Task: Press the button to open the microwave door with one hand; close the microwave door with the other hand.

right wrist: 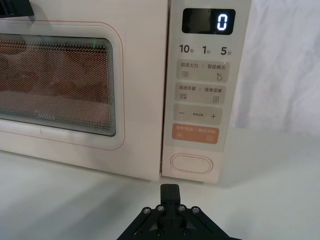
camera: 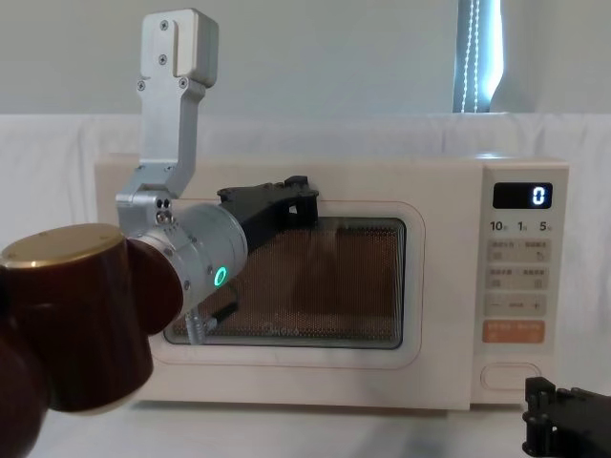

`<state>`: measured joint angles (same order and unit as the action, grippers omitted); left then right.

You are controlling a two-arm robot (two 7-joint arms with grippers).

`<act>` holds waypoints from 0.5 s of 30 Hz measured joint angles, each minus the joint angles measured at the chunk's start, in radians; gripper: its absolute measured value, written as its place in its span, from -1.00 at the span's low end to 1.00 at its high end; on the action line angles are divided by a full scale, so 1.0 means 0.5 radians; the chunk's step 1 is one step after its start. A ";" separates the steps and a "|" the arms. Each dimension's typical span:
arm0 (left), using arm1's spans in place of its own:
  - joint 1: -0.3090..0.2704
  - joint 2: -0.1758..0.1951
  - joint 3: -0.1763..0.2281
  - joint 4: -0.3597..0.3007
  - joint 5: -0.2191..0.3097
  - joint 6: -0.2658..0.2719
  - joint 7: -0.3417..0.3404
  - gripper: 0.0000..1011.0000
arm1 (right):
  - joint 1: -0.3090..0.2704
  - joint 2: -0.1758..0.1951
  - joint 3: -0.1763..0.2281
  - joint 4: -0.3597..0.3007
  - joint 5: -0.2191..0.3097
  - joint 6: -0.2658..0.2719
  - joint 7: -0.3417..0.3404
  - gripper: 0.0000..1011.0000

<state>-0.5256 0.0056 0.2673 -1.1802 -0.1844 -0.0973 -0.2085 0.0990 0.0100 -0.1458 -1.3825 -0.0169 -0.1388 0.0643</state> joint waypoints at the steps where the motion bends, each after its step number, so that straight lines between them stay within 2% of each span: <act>1: -0.002 -0.001 0.000 0.003 0.001 -0.001 0.000 -1.00 | 0.000 0.000 0.000 0.000 0.000 0.000 0.000 -1.00; 15: -0.033 -0.012 -0.003 0.063 0.007 -0.014 -0.003 -1.00 | 0.000 0.000 0.000 0.000 0.000 0.000 0.000 -1.00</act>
<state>-0.5421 -0.0002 0.2658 -1.1487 -0.1810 -0.1041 -0.2102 0.0990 0.0100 -0.1459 -1.3825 -0.0169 -0.1388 0.0643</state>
